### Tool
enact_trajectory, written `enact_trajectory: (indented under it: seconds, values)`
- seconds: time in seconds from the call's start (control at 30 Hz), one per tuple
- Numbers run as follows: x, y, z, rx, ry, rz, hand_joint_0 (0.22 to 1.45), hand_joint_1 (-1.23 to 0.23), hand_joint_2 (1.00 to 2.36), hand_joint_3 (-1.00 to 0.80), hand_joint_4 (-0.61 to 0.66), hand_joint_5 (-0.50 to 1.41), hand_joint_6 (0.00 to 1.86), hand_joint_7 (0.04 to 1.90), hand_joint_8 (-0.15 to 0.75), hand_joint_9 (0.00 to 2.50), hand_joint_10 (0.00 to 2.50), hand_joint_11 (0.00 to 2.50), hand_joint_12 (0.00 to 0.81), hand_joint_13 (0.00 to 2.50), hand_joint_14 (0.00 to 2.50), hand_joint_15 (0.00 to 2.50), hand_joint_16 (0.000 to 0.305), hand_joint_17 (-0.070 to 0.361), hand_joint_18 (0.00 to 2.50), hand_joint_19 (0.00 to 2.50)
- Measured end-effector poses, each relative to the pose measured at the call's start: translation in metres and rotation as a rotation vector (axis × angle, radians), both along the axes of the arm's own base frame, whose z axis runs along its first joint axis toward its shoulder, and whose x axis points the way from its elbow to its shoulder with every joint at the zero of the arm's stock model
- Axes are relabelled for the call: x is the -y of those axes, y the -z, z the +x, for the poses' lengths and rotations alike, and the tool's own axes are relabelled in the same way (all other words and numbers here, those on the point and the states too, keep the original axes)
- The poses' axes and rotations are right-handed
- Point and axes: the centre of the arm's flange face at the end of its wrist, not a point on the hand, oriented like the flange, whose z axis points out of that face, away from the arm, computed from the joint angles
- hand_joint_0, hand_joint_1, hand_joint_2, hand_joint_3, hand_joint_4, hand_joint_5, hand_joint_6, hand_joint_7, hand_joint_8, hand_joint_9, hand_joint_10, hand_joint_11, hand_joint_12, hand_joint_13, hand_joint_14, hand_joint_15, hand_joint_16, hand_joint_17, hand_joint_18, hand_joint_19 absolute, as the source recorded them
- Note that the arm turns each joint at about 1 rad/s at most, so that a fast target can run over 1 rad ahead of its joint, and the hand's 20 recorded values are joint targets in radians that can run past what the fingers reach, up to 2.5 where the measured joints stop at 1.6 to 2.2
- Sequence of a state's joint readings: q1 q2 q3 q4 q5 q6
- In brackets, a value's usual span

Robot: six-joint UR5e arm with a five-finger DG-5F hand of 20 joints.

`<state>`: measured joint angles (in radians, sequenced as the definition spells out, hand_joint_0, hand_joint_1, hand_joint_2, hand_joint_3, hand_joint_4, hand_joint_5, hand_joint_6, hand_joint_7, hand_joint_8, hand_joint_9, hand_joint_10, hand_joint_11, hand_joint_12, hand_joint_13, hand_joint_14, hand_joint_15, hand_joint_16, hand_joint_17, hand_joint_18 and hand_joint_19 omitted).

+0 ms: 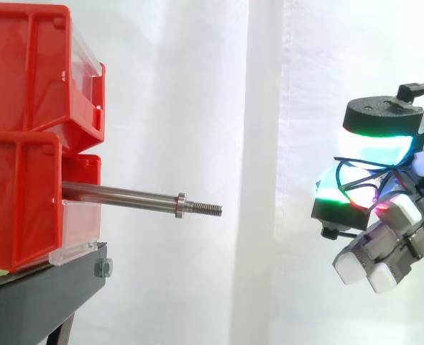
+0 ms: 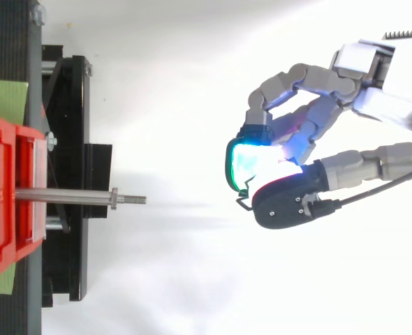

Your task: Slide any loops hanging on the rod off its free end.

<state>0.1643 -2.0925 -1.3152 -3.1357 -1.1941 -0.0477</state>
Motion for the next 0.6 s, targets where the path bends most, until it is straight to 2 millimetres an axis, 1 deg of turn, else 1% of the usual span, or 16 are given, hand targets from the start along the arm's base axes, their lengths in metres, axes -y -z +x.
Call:
enact_trajectory:
  seconds: [0.07,0.13,0.27,0.37,0.47,0.6]
  values:
    - [-0.0004,0.0002,-0.0001,-0.001,0.000,0.001,0.60,-0.77,1.01,-0.27,0.02,-0.09,0.90,1.04,0.251,1.22,0.02,0.52,0.334,0.74,0.01,0.33,0.047,0.106,0.63,0.41]
    - [-0.0008,0.0000,-0.0001,-0.001,0.000,0.001,0.59,-0.68,1.01,-0.32,0.03,-0.08,0.89,1.06,0.256,1.25,0.02,0.51,0.333,0.74,0.01,0.33,0.047,0.106,0.63,0.42]
    - [-0.0014,0.0000,0.0000,-0.001,0.002,0.000,0.59,-0.67,1.01,-0.32,0.03,-0.08,0.89,1.04,0.258,1.24,0.02,0.50,0.335,0.73,0.01,0.33,0.047,0.106,0.62,0.41]
    - [-0.0020,-0.0002,0.0000,0.000,0.002,0.000,0.58,-0.60,1.01,-0.32,0.04,-0.08,0.89,1.03,0.257,1.22,0.02,0.49,0.342,0.72,0.01,0.33,0.047,0.107,0.60,0.41]
    - [-0.0026,-0.0001,-0.0001,-0.001,0.002,0.001,0.59,-0.57,1.01,-0.32,0.04,-0.08,0.88,1.03,0.260,1.21,0.02,0.48,0.343,0.71,0.01,0.33,0.048,0.107,0.59,0.42]
    - [-0.0037,0.0000,-0.0003,-0.003,0.002,0.005,0.59,-0.57,1.01,-0.32,0.08,-0.08,0.88,1.03,0.268,1.21,0.02,0.49,0.345,0.71,0.01,0.33,0.048,0.107,0.59,0.41]
